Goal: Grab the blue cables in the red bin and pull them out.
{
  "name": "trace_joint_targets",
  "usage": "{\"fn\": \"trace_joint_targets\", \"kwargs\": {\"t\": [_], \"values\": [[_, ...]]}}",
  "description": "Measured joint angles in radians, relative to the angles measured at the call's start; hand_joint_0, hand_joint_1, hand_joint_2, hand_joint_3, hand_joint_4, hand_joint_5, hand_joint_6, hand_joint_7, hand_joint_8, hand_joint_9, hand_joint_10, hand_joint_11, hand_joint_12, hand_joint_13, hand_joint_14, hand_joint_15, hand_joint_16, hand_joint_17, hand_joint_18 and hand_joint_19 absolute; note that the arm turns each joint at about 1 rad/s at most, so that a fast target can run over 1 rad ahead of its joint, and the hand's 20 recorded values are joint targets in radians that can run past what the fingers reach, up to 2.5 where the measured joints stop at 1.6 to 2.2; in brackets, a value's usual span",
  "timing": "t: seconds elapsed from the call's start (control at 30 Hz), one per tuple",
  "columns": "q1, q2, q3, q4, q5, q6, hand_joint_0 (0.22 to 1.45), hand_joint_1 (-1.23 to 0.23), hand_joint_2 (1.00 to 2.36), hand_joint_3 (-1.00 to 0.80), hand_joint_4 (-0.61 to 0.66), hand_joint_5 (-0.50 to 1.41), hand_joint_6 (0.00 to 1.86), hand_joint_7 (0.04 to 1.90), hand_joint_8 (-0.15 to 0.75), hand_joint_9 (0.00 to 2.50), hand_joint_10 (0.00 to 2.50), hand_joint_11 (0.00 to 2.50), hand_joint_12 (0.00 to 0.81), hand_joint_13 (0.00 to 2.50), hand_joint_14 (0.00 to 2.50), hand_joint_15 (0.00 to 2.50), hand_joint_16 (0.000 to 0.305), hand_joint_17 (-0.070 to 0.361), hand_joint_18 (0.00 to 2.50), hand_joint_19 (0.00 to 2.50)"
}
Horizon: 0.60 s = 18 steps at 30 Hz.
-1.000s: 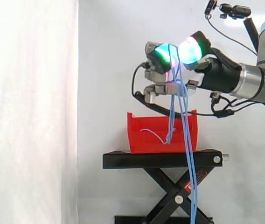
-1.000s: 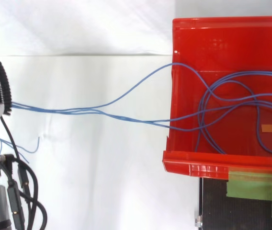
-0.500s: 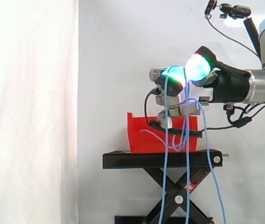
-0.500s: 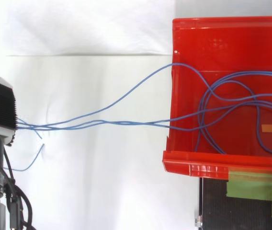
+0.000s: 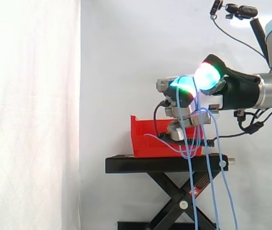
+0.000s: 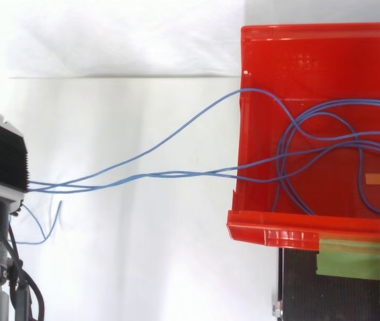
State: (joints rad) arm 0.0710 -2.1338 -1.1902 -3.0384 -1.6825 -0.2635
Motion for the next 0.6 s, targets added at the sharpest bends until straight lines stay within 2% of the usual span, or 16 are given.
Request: {"fn": "trace_joint_targets", "kwargs": {"t": [0.17, 0.27, 0.6], "values": [[0.002, 0.000, 0.000, 0.003, -0.008, -0.029, 0.94, -0.92, 1.00, -1.00, -0.07, 0.46, 1.41, 0.42, 0.211, 1.05, 0.03, 1.17, 0.295, 1.27, 0.02, 1.48, 0.047, 0.105, 0.78, 0.77], [0.002, 0.000, 0.000, 0.032, -0.024, -0.081, 0.95, -0.92, 1.00, -1.00, -0.07, 0.46, 1.41, 0.42, 0.215, 1.05, 0.03, 1.17, 0.290, 1.27, 0.02, 1.49, 0.046, 0.104, 0.78, 0.77], [-0.003, 0.000, -0.001, 0.256, -0.137, -0.329, 0.95, -0.91, 1.00, -1.00, -0.07, 0.46, 1.41, 0.42, 0.215, 1.06, 0.03, 1.17, 0.296, 1.27, 0.02, 1.48, 0.047, 0.105, 0.78, 0.76]]}}
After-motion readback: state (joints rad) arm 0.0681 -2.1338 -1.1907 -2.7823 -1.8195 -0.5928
